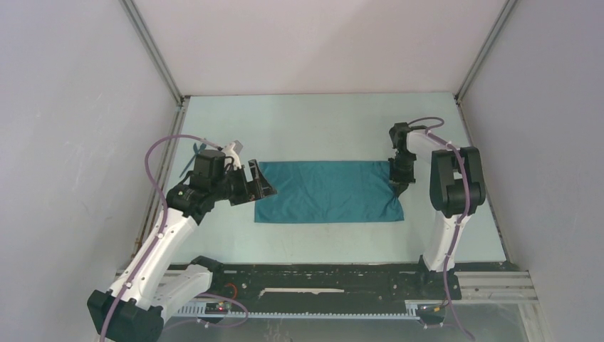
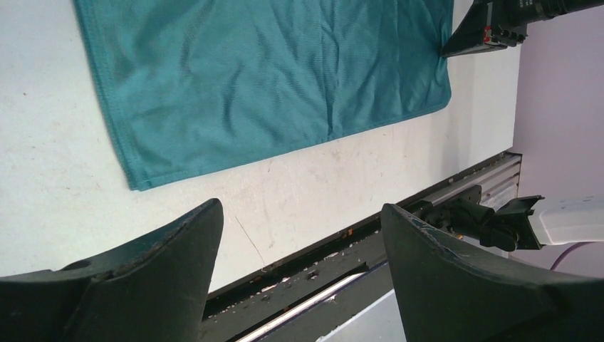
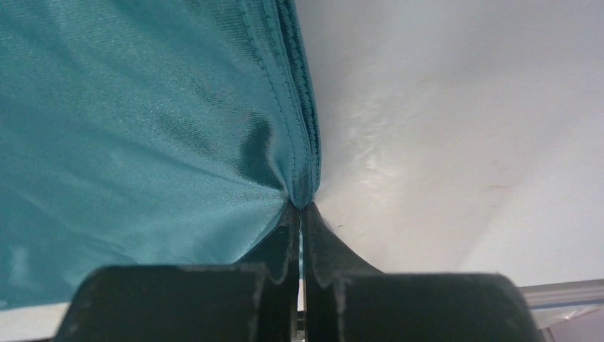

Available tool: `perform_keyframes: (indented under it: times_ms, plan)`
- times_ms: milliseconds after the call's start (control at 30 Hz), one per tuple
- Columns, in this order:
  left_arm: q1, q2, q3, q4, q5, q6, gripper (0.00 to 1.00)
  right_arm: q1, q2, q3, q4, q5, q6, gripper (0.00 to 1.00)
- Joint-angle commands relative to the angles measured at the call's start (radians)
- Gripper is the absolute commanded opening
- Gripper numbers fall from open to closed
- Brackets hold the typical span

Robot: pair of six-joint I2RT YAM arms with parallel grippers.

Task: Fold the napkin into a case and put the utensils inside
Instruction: Pick up the rectangle-folded napkin from the center of the board.

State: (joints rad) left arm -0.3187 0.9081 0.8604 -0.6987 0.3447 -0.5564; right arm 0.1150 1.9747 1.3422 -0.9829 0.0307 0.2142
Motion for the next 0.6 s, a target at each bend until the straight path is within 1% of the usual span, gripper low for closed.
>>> perform_keyframes:
  times_ms: [0, 233, 333, 467, 567]
  plan:
    - [-0.004, -0.023, 0.026, 0.005, 0.022, 0.014, 0.88, -0.045, -0.053, -0.001, 0.037, 0.178, 0.034, 0.0]
    - [-0.004, -0.018, 0.025, 0.014, 0.035, 0.01, 0.88, -0.093, -0.095, 0.0, 0.032, 0.287, 0.017, 0.0]
    - [-0.004, -0.018, 0.018, 0.017, 0.035, 0.008, 0.88, -0.097, -0.123, 0.0, 0.036, 0.298, 0.002, 0.0]
    - [-0.003, -0.017, 0.009, 0.025, 0.041, 0.002, 0.88, -0.055, -0.152, 0.001, 0.048, 0.261, -0.004, 0.0]
    - [-0.004, -0.018, 0.008, 0.03, 0.043, 0.0, 0.88, 0.011, -0.169, 0.005, 0.04, 0.22, 0.015, 0.0]
